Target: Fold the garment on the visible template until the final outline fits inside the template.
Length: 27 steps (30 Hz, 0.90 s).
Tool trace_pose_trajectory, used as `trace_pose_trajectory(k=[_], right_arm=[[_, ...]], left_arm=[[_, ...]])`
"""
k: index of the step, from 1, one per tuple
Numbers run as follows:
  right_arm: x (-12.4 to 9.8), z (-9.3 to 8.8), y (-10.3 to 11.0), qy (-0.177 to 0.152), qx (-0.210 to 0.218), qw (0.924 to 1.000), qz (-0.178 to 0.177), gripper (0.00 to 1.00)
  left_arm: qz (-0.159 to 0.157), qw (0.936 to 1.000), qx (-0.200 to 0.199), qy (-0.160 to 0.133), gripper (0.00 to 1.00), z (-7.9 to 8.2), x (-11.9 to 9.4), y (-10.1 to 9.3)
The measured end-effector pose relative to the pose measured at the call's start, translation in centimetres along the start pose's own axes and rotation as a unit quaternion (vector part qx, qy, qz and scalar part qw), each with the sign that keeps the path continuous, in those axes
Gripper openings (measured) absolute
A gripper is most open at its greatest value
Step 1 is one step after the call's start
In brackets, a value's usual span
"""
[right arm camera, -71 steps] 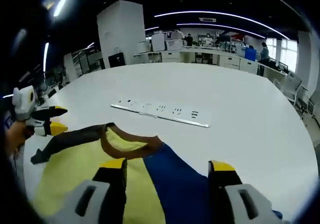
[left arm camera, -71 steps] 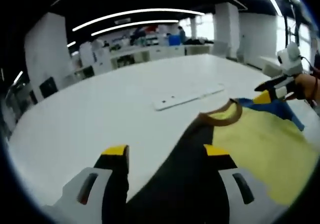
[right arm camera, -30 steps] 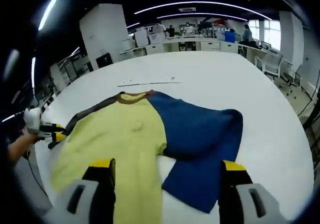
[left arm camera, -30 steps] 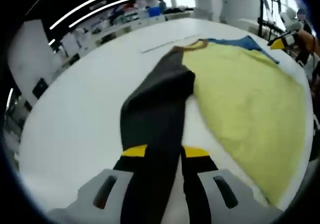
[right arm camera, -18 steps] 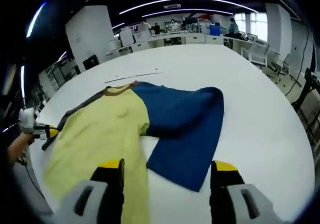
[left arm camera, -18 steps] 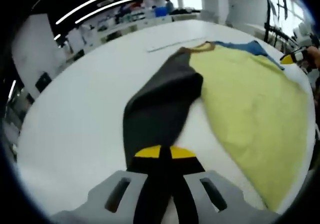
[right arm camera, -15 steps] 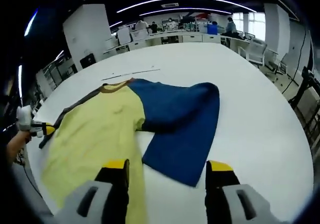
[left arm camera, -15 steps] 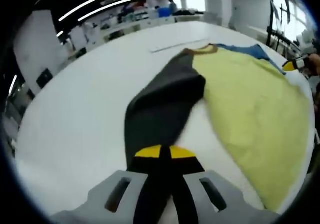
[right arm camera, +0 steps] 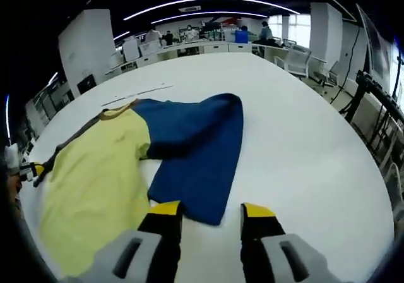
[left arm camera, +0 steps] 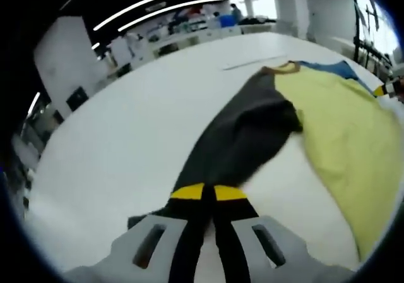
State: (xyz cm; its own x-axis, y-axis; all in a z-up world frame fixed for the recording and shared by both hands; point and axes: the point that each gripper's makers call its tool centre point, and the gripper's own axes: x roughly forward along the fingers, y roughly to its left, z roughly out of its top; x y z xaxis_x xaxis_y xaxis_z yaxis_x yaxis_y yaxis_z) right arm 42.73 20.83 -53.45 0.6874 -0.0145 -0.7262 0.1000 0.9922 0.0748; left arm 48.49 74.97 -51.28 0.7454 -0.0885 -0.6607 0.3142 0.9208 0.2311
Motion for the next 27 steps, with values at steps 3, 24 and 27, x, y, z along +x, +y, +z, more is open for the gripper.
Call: trace_pose_trajectory(k=[3,24,27], right_arm=[[0.0,0.0,-0.1,0.000,0.002,1.0000,-0.007,0.31],[0.2,-0.1,0.4,-0.009,-0.017,0.9996,-0.019,0.19],[0.3,-0.1,0.5,-0.012,-0.016,0.9996,-0.022,0.17]], left_arm=[[0.010,0.9999,-0.001,0.003,0.01,-0.3,0.2,0.7],[-0.025,0.9971,-0.067,-0.027,0.29,1.6,-1.2,-0.7],[-0.041,0.9947,-0.082,-0.047,0.39,2.6,-2.1,-1.4]])
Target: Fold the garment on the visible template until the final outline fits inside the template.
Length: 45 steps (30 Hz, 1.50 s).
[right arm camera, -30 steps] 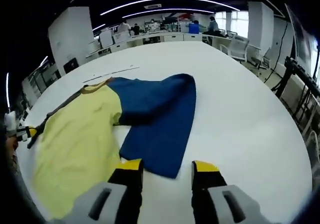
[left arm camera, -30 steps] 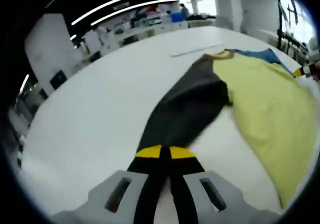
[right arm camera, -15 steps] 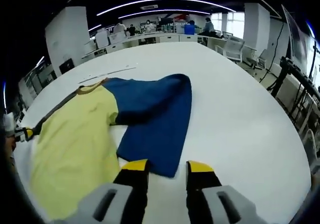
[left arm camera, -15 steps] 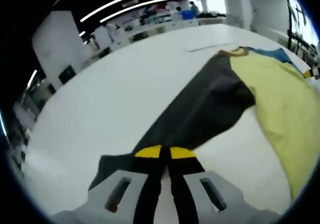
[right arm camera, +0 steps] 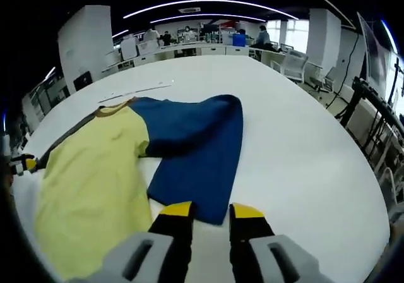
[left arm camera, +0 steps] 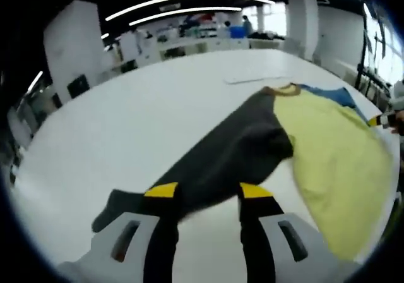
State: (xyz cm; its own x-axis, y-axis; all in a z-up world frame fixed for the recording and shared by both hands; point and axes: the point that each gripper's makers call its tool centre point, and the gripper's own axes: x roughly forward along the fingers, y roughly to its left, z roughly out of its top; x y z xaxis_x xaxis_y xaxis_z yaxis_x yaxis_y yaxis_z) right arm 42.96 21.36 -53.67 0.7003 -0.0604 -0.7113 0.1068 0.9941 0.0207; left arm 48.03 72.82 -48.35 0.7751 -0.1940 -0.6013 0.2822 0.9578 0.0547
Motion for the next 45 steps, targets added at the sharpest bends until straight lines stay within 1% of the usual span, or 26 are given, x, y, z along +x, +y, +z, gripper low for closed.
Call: trace_pose_trajectory(k=[1,4,6,10,14,16,19,24,27,30,34,37,40,42,45], right_arm=[[0.0,0.0,0.0,-0.001,0.000,1.0000,-0.001,0.16],[0.0,0.1,0.2,-0.004,-0.002,1.0000,-0.005,0.14],[0.1,0.2,0.4,-0.007,0.000,1.0000,0.001,0.09],[0.3,0.4,0.3,-0.010,-0.008,0.9999,0.001,0.00],[0.5,0.6,-0.1,-0.010,-0.001,1.0000,-0.001,0.00],[0.4,0.7,-0.8,-0.008,0.003,0.9999,-0.008,0.00],[0.3,0.8,-1.9,-0.005,0.011,0.9999,-0.010,0.00],[0.1,1.6,-4.3,-0.009,0.005,0.9997,-0.024,0.00],[0.1,2.0,-6.0,-0.005,0.003,0.9994,-0.034,0.00],[0.2,2.4,-7.8,-0.004,0.007,0.9991,-0.042,0.00],[0.3,2.8,-9.3,-0.002,0.002,0.9989,-0.046,0.00],[0.4,3.6,-10.5,-0.003,0.000,0.9988,-0.048,0.00],[0.7,4.0,-11.9,0.002,-0.016,0.9981,-0.059,0.00],[1.0,4.3,-12.9,0.008,-0.021,0.9977,-0.064,0.00],[1.5,4.6,-14.4,0.011,-0.024,0.9973,-0.069,0.00]], left_arm=[[-0.006,0.9999,-0.006,-0.007,0.42,0.4,-0.4,-0.4],[-0.018,0.9997,-0.004,-0.014,0.49,0.9,-1.2,-1.3],[-0.028,0.9994,-0.004,-0.023,0.52,1.4,-1.8,-1.9],[-0.041,0.9988,-0.001,-0.029,0.56,1.8,-2.8,-2.9],[-0.053,0.9979,0.001,-0.036,0.60,2.2,-3.5,-3.9],[-0.060,0.9974,0.000,-0.039,0.63,2.4,-3.9,-4.3],[-0.072,0.9965,-0.002,-0.042,0.69,2.5,-4.3,-5.0],[-0.086,0.9952,0.002,-0.046,0.76,2.8,-4.8,-6.1],[-0.089,0.9949,0.005,-0.047,0.78,2.9,-5.2,-6.5],[-0.097,0.9942,0.009,-0.044,0.81,2.9,-5.4,-7.4],[-0.098,0.9941,0.022,-0.042,0.83,3.0,-5.6,-8.0],[-0.100,0.9935,0.022,-0.049,0.83,3.5,-5.9,-8.5],[-0.100,0.9930,0.019,-0.061,0.85,4.2,-6.3,-8.9],[-0.097,0.9928,0.021,-0.066,0.86,4.4,-6.7,-9.1],[-0.095,0.9930,0.025,-0.066,0.88,4.3,-7.0,-9.5]])
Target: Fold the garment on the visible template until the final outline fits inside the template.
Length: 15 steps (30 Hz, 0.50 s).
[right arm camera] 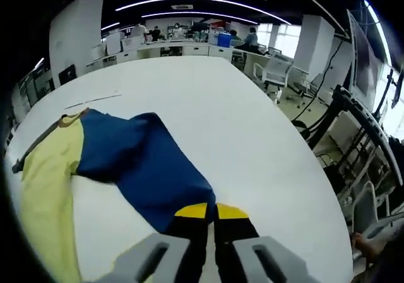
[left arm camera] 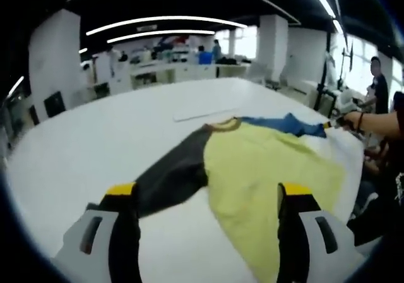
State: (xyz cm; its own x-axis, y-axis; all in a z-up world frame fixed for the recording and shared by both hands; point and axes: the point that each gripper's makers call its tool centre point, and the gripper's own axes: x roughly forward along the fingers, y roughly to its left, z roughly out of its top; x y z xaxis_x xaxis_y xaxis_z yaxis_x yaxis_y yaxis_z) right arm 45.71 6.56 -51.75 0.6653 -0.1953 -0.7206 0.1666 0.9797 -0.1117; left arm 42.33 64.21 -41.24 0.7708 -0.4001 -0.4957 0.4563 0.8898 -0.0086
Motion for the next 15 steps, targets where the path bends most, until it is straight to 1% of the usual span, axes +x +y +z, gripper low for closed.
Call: trace_pose_trajectory(k=[1,4,7,10,15], right_arm=[[0.2,0.0,-0.4,0.004,0.000,1.0000,-0.001,0.00],[0.9,-0.1,-2.2,0.015,-0.016,0.9996,-0.020,0.00],[1.7,0.0,-3.3,0.021,-0.014,0.9994,-0.022,0.00],[2.3,0.1,-3.9,0.024,-0.015,0.9993,-0.024,0.00],[3.2,0.2,-4.7,0.032,-0.028,0.9987,-0.027,0.00]], left_arm=[[0.000,1.0000,0.000,0.001,0.88,-0.1,-0.1,-0.1],[-0.003,1.0000,-0.003,0.007,0.86,-0.4,-0.2,-0.4],[-0.003,0.9999,-0.006,0.011,0.86,-0.6,-0.5,-0.7],[-0.001,0.9999,-0.005,0.013,0.87,-0.7,-0.6,-0.7],[-0.005,0.9998,-0.012,0.013,0.88,-0.9,-0.4,-0.7]])
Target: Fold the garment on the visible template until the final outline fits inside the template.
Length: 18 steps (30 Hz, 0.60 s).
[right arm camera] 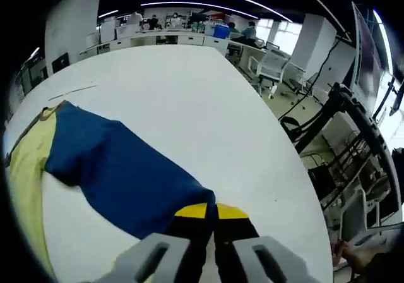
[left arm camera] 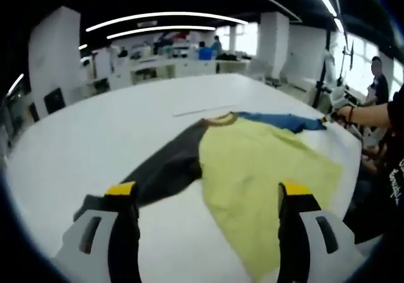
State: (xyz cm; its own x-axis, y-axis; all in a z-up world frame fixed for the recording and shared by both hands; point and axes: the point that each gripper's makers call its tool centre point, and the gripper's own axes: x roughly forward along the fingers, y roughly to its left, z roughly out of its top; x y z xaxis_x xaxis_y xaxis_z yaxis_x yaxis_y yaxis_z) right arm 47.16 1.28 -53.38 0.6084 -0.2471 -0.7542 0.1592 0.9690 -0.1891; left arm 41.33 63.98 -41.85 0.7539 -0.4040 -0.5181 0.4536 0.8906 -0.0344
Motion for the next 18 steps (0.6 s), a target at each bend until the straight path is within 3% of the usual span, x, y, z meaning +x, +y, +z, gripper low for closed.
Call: trace_pose_trajectory(k=[6,14,18], right_arm=[[1.1,0.9,-1.6,-0.002,0.014,0.9999,-0.009,0.00],[1.4,1.3,-1.9,-0.005,0.004,0.9999,-0.015,0.00],[0.2,2.0,-0.9,-0.023,-0.003,0.9997,-0.010,0.15]], left_arm=[[-0.011,0.9999,-0.007,-0.002,0.87,-0.1,0.4,-0.2],[-0.016,0.9999,-0.001,-0.004,0.89,-0.1,0.2,-0.5],[-0.017,0.9999,-0.001,0.000,0.90,-0.2,0.0,-0.6]])
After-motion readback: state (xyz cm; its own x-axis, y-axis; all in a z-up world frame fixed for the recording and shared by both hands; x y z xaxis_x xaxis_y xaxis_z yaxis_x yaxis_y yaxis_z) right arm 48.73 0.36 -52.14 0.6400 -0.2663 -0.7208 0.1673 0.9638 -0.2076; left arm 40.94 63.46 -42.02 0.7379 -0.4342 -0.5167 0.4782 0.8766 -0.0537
